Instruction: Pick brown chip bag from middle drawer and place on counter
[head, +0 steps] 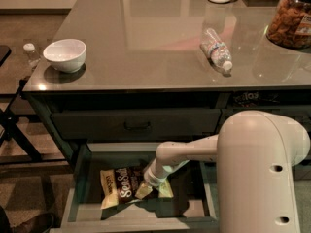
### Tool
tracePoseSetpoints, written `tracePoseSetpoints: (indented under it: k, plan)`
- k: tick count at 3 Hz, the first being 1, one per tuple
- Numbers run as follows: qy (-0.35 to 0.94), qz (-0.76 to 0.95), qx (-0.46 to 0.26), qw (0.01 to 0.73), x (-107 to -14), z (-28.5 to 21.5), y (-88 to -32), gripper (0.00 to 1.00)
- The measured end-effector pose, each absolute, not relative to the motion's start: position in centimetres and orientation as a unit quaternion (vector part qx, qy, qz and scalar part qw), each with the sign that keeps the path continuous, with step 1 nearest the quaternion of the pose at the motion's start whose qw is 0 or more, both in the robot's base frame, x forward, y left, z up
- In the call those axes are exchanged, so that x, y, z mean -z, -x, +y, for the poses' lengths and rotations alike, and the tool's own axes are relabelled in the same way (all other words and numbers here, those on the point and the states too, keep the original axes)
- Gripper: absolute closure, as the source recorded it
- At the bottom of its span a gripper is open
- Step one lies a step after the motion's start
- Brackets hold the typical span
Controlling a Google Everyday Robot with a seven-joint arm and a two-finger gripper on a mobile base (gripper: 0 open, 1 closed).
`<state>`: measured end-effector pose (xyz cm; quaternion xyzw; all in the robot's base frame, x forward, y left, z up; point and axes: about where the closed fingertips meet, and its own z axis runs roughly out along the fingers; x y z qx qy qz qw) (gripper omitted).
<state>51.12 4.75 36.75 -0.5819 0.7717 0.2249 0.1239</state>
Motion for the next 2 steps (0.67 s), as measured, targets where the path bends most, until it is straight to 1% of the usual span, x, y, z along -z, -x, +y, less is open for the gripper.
tracePoseSetpoints:
  k: [1,2]
  plan:
    - [0.582,0.772,-0.225,0.124,-36.77,4.75,-51.12,1.00]
    - [0.582,0.772,-0.225,0.124,-37.27,4.75,-51.12,1.00]
